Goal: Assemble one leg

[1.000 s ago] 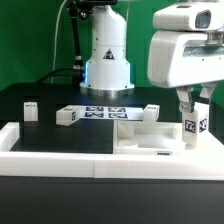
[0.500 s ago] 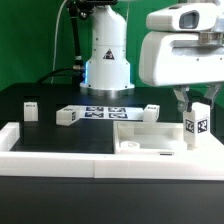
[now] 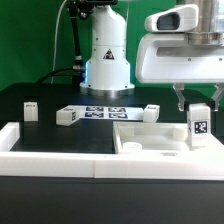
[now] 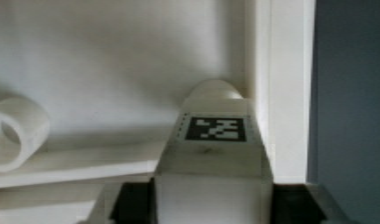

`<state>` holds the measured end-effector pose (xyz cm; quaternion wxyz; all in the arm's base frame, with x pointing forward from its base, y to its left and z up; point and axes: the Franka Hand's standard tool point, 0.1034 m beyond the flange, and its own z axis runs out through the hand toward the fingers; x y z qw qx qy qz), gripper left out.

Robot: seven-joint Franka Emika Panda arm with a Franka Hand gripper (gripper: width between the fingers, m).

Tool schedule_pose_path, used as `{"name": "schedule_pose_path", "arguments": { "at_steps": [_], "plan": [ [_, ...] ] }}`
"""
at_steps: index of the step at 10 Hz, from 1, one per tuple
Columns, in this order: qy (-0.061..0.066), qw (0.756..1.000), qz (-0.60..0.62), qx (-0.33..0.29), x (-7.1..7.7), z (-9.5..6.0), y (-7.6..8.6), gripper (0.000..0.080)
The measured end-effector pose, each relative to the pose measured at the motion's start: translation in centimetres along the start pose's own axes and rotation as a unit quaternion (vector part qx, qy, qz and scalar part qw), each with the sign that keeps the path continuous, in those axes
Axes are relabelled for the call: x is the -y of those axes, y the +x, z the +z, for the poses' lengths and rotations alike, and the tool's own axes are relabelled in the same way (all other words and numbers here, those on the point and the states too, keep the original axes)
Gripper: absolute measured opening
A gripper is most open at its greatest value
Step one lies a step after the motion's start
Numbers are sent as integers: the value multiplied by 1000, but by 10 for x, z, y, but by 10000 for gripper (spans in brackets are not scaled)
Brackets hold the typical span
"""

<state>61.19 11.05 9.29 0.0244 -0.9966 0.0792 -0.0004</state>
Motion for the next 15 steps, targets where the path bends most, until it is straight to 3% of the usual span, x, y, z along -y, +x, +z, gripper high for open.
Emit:
{"name": "schedule_pose_path", "arguments": {
  "at_steps": [5,10,12,14,15],
  "plan": [
    [10,979,204,-2,5,0,2,295],
    [12,923,385,1,17,1,-3,294],
    [14,915,404,2,19,1,-4,297],
    [13,925,379,4,18,1,-4,554],
    [11,932,362,7,17,1,-5,554]
  ]
}}
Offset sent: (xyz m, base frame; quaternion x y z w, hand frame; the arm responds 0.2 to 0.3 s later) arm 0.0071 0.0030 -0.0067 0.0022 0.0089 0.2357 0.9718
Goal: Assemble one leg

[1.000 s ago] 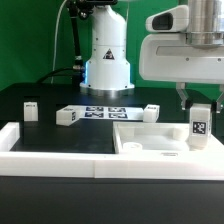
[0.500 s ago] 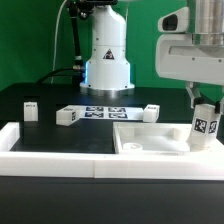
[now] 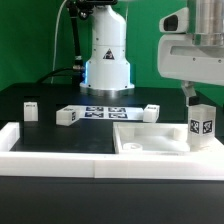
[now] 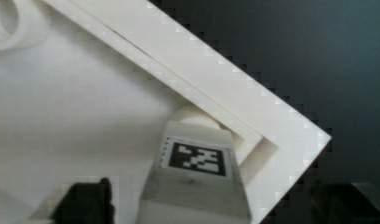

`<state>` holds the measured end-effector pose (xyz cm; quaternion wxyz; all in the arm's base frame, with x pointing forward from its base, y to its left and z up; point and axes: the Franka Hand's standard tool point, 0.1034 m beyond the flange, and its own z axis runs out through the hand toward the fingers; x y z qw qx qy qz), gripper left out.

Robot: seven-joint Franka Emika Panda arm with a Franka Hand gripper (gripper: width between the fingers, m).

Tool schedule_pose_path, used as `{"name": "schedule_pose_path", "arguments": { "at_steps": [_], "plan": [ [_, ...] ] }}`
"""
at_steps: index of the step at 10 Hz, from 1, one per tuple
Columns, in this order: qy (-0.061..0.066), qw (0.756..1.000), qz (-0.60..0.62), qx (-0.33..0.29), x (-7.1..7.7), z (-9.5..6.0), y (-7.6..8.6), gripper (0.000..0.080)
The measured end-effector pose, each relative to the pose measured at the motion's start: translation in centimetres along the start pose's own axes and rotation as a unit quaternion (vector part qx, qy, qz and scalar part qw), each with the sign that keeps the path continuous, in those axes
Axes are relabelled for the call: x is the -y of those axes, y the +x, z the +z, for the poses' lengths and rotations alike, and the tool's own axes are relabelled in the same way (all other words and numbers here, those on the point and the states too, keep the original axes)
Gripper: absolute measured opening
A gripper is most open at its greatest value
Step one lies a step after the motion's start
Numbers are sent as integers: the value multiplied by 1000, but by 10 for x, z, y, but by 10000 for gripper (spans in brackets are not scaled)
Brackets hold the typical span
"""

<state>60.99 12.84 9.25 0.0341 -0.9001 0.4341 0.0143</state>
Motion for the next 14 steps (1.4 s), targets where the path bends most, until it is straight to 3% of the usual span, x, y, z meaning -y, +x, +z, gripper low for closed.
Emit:
{"name": "schedule_pose_path", "arguments": {
  "at_steps": [1,5,8,14],
  "plan": [
    [-1,1000,-13,1,0,0,-1,630],
    [-6,979,-204,3,-4,1,1,647],
    [-7,935,-354,3,-4,2,1,649],
    [-9,814,-581,1,-7,6,7,649]
  ]
}}
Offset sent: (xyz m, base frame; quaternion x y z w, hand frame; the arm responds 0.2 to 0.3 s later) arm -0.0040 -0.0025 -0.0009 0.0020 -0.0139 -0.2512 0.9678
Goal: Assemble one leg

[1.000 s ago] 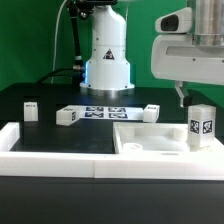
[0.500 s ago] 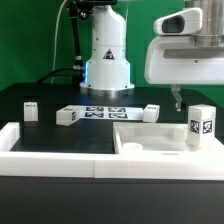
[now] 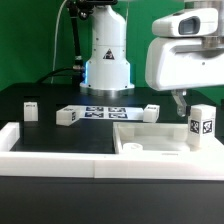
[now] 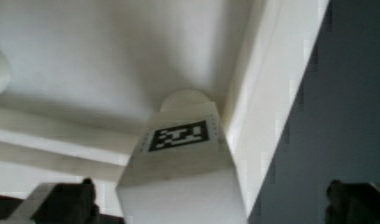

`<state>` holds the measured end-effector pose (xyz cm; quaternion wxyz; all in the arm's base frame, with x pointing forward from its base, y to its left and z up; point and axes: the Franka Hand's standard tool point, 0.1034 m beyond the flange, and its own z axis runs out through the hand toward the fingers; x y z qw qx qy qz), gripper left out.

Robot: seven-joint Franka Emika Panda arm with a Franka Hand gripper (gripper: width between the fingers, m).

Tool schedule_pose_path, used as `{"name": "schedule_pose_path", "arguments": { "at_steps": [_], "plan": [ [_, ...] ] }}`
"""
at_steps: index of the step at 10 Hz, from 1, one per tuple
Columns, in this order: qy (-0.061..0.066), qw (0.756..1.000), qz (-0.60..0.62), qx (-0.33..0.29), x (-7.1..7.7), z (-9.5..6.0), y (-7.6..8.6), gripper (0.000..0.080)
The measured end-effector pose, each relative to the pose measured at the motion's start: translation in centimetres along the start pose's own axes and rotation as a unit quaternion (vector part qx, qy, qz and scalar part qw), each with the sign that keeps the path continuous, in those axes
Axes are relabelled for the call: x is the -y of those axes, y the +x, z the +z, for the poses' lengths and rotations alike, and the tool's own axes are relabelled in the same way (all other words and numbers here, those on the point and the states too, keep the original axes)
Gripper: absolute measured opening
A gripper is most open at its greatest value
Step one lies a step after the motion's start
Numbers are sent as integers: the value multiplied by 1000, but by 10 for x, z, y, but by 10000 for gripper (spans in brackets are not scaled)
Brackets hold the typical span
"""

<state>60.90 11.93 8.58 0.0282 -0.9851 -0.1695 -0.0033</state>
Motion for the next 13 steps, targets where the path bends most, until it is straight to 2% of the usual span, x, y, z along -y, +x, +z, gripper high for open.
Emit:
{"name": "schedule_pose_path", "arguments": {
  "at_steps": [3,4,5,6,7,11,13],
  "plan": [
    [-3,998,-67,1,-3,0,-1,649],
    [-3,998,-67,1,-3,0,-1,522],
    [-3,998,-65,1,-3,0,-1,522],
    [-3,998,-56,1,-3,0,-1,345],
    [-3,998,-56,1,-3,0,-1,291],
    [6,996,86,-1,-5,1,-1,291],
    [12,981,192,-3,-3,1,0,291]
  ]
}}
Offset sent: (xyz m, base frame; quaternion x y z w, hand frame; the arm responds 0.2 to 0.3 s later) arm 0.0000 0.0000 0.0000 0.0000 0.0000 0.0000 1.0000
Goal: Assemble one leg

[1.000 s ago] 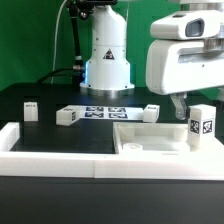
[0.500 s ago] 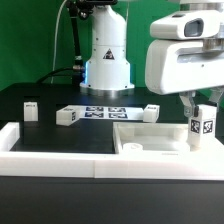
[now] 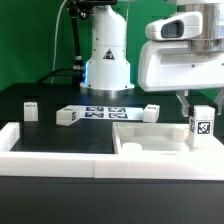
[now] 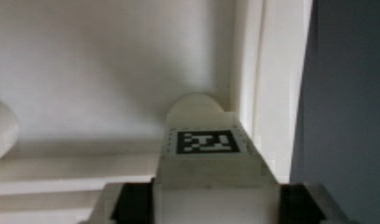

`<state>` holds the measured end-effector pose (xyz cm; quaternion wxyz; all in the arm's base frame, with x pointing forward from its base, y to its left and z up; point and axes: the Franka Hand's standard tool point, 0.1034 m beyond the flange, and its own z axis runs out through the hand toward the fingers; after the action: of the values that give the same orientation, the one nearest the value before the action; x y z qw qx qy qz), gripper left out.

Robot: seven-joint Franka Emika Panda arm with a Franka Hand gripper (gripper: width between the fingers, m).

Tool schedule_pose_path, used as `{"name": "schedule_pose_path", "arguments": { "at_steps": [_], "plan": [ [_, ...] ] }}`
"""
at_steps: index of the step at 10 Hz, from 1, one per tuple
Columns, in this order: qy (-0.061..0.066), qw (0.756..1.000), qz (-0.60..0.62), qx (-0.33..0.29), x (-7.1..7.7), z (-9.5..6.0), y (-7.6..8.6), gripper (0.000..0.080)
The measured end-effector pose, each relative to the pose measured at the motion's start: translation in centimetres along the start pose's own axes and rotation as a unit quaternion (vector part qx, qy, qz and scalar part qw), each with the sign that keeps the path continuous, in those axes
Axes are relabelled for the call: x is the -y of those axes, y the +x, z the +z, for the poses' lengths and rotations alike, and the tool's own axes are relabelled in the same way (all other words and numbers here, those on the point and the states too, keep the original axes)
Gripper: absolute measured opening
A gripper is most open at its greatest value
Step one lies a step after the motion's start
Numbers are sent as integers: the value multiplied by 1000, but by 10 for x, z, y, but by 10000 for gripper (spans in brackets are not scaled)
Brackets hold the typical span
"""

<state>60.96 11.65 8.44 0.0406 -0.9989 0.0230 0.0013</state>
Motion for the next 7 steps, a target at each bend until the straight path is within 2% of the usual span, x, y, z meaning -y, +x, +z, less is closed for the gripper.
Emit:
{"name": "schedule_pose_path", "arguments": {
  "at_steps": [4,7],
  "plan": [
    [5,980,198,-9,3,1,2,291],
    [11,932,362,-20,4,1,5,292]
  ]
}}
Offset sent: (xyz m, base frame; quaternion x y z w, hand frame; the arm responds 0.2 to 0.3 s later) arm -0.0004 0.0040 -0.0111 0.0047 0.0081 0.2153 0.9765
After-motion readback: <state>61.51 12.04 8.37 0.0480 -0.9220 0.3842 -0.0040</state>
